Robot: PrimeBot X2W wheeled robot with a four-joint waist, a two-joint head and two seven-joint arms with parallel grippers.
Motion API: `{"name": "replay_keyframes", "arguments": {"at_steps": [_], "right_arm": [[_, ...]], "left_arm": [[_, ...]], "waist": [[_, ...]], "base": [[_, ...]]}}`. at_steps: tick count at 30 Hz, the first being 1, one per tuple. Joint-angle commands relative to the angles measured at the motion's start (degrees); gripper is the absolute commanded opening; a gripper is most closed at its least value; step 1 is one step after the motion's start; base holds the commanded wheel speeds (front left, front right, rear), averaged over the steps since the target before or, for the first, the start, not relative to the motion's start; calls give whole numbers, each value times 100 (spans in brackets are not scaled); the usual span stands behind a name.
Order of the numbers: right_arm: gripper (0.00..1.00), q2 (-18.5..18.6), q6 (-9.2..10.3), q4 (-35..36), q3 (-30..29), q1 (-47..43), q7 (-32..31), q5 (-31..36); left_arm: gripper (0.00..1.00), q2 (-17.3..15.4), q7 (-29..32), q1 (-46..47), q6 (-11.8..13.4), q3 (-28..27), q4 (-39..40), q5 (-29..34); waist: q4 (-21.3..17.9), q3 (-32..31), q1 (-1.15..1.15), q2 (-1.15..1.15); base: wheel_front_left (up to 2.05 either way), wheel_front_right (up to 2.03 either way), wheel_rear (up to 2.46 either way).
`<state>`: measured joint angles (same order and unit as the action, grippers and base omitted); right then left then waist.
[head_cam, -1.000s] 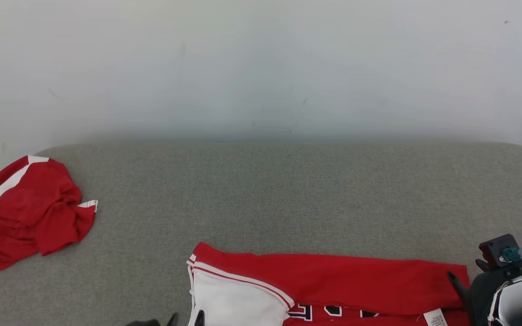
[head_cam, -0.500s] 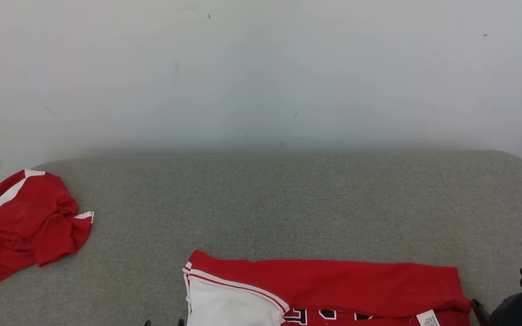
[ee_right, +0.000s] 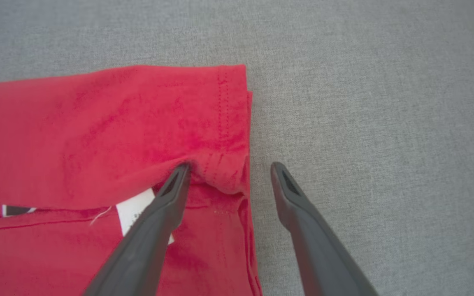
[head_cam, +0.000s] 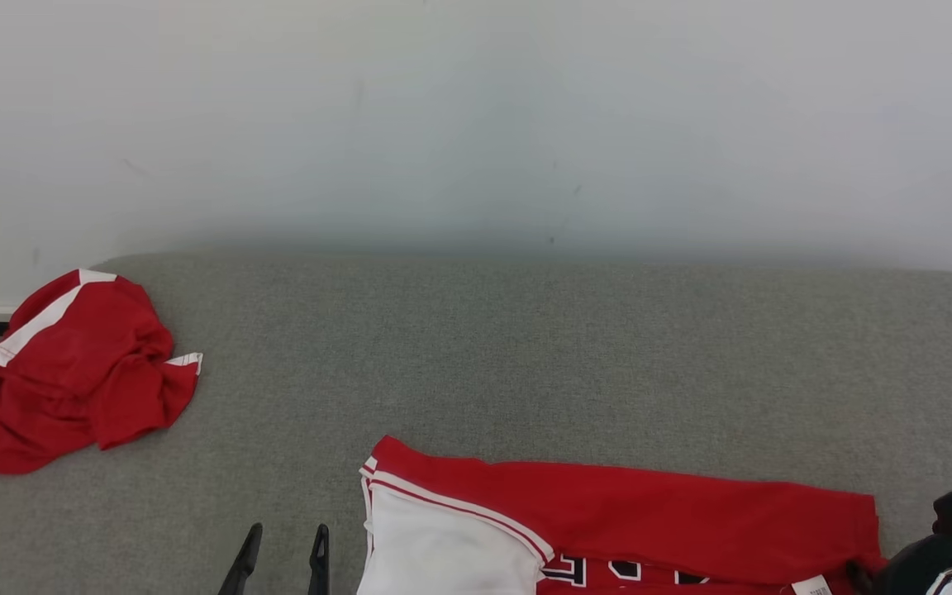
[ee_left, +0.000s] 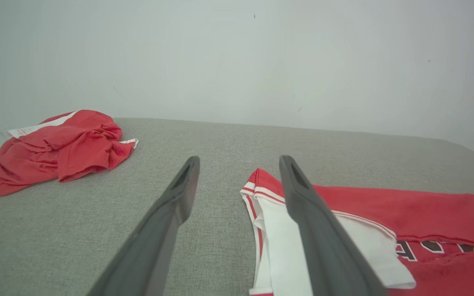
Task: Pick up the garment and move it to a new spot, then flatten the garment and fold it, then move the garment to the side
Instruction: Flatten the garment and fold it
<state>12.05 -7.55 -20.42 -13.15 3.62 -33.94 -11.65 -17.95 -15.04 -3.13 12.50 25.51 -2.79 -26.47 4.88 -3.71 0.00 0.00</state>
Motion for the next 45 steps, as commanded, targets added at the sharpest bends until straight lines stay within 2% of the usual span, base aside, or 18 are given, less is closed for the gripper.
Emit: {"name": "replay_keyframes", "arguments": {"at_steps": [1,12,19,24,32,35,38,45], "right_arm": [[100,-66,10,-102,-64,37,-71,113],[100,-323,10,-510,-314,131,68,321],[100,-269,10,-311,-292,-13,-92,158],[100,-204,10,291,-322,-212,-508,-50],[100,-111,10,1935,-679,-597,-1286,-135],[100,-211,10,2224,-773,-560,-1366,-48],[100,-364,10,2107,-791,-434,-1258,10],[100,-601,10,1268,-865,-122,-685,330]], "left_arm": [[100,59,-18,-77,-75,-45,1,99],[100,257,-19,-155,-370,-230,-168,243],[100,352,-19,-179,-478,-329,-276,285],[100,458,-19,-184,-599,-405,-367,332],[100,616,-20,-270,-713,-538,-425,420],[100,667,-20,-273,-749,-596,-443,474],[100,695,-20,-228,-827,-631,-457,500],[100,730,-20,-100,-963,-588,-525,648]], "waist": [[71,60,0,0],[220,215,0,0],[206,191,0,0],[86,100,0,0],[-96,30,0,0],[-145,46,0,0],[-149,94,0,0],[78,290,0,0]], "base": [[0,0,0],[0,0,0],[0,0,0],[0,0,0],[0,0,0],[0,0,0],[0,0,0],[0,0,0]]}}
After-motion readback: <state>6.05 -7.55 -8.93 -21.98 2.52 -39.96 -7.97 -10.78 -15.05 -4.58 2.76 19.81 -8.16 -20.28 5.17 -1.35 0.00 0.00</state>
